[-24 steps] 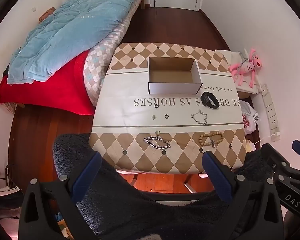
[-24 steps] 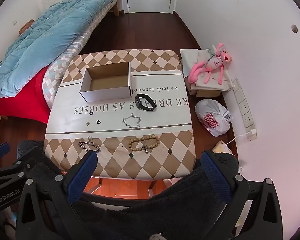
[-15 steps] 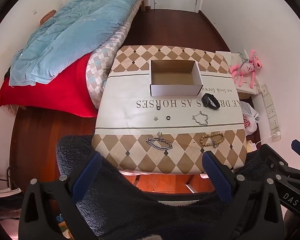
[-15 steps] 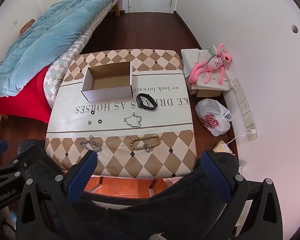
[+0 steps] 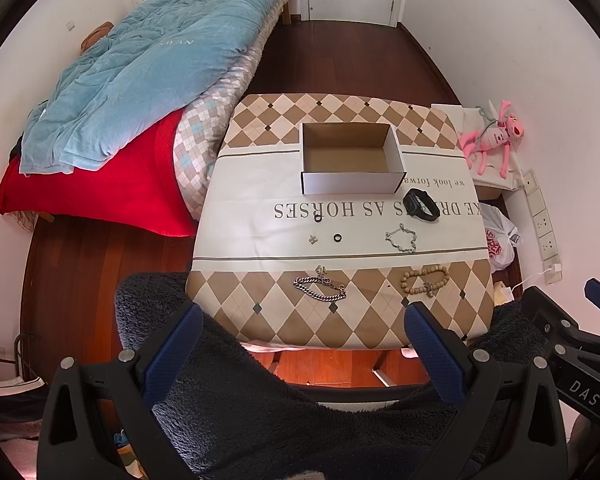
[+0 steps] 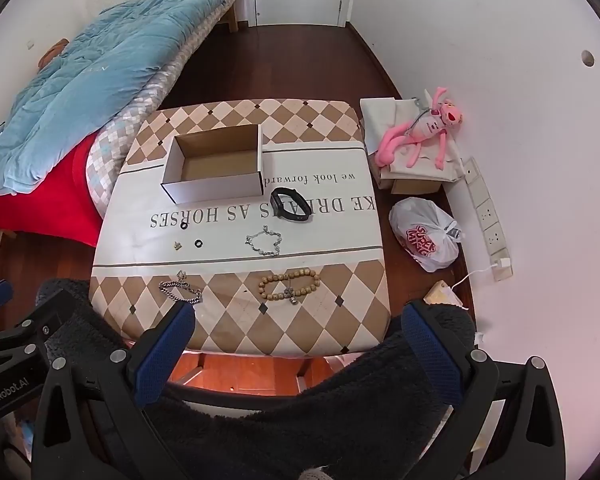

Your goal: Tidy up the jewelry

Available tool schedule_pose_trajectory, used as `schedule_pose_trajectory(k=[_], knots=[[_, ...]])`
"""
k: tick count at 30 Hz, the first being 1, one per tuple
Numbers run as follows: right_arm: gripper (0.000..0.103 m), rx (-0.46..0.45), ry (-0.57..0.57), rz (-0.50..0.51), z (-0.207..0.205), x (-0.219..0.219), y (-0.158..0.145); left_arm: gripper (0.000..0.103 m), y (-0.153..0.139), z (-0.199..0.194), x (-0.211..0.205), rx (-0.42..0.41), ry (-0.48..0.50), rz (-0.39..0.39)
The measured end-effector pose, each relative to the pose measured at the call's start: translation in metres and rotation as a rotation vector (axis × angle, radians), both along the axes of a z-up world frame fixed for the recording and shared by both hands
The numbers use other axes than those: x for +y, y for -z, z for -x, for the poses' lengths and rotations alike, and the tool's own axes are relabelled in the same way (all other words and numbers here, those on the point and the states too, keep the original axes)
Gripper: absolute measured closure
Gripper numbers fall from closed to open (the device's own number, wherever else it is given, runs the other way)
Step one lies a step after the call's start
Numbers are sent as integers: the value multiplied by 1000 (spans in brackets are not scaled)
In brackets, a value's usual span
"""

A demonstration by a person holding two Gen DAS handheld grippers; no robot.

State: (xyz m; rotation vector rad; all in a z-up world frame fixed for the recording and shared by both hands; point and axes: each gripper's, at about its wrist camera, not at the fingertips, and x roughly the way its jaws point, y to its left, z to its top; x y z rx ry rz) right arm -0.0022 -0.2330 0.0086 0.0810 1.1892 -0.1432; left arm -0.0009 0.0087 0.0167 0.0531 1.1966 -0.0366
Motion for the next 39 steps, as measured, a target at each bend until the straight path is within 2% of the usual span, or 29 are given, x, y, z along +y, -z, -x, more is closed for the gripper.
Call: schedule_pose_trajectory(k=[39], knots=[[0,7,-3,-7,-3,-13,1,0,2,0,-3,4,2,-7]])
